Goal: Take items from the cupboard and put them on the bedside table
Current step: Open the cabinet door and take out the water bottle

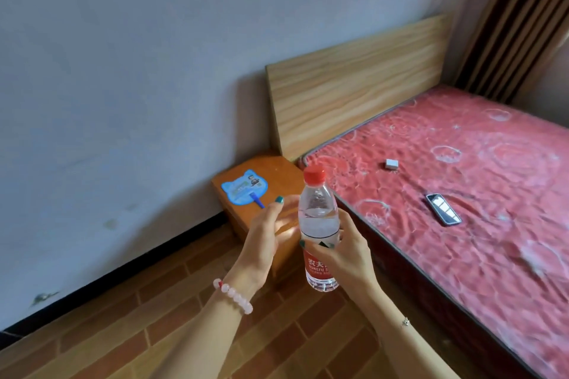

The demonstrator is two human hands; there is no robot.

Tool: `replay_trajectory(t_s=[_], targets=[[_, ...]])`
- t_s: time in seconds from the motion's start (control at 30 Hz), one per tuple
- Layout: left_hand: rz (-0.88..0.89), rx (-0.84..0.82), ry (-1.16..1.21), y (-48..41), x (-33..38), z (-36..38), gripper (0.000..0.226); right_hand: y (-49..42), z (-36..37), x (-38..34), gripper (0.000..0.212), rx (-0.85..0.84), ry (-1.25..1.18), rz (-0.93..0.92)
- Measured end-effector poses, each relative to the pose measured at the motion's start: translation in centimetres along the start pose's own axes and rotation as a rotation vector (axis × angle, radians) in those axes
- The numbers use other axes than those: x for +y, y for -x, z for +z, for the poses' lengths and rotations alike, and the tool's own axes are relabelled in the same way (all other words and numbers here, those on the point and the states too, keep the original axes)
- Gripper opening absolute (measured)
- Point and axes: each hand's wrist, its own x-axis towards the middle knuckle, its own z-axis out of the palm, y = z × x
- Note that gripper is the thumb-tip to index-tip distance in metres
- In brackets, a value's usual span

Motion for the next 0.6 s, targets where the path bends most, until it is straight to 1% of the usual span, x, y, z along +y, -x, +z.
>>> replay_trajectory(t_s=[0.17, 0.3, 0.43, 0.6], targets=[[0.001, 0.044, 0.008, -6.1, 0.1, 0.5, 0.036, -6.6, 0.1, 0.9, 0.059, -0.045, -0.006, 0.017], [-0.045, 0.092, 0.070, -10.8, -0.3, -0.2, 0.033, -11.4, 0.9, 1.6, 0.056, -0.075, 0.000, 0.029], [-0.075, 0.157, 0.097, -15.8, -1.3, -1.5, 0.032, -16.3, 2.5, 2.7, 0.061, -0.107, 0.019, 0.037], [-0.176, 0.271, 0.125, -23.1, -2.8, -4.2, 0.027, -23.3, 5.6, 3.9, 0.061, -0.161, 0.045, 0.077]])
